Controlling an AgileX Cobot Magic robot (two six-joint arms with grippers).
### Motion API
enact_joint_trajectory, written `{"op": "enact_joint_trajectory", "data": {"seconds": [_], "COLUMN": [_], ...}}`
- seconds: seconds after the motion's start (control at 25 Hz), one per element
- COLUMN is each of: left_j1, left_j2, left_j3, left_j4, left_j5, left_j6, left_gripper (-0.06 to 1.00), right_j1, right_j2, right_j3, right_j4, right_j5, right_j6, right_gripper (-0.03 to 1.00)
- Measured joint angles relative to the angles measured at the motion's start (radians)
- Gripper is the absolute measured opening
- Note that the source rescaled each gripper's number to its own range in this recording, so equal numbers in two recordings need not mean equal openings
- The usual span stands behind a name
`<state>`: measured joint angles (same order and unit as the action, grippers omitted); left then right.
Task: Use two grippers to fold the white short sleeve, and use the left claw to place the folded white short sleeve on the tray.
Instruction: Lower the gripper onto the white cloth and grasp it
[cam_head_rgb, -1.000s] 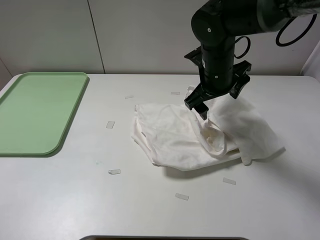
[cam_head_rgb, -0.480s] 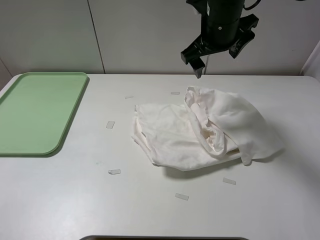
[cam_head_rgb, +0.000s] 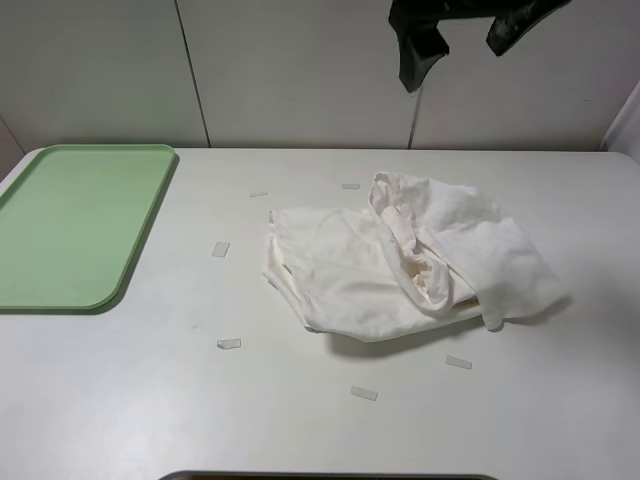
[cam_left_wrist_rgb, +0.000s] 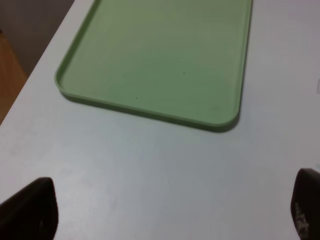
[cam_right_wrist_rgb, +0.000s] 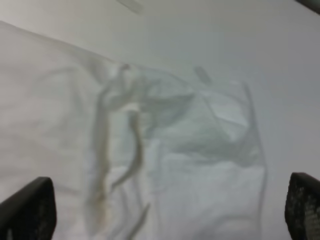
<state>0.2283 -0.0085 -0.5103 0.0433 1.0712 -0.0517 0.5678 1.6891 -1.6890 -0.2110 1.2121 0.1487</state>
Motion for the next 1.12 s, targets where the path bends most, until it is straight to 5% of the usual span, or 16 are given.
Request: {"op": "enact_joint_trajectory", "data": {"seconds": [0.24, 1.12], "left_j1": [0.000, 0.000], "left_j2": [0.000, 0.000], "left_j3": [0.000, 0.000], "left_j4": [0.000, 0.000], "left_j5": [0.000, 0.000], "left_j6": [0.000, 0.000], "left_gripper": [0.92, 0.92], "right_j1": [0.000, 0.000], "right_j2": [-0.138, -0.769], "right_j3": [0.046, 0.734], "right_j4": [0.086, 0.109], "right_j5": [0.000, 0.004], "right_j6": [-0.044, -0.052], "right_gripper": [1.00, 1.00]}}
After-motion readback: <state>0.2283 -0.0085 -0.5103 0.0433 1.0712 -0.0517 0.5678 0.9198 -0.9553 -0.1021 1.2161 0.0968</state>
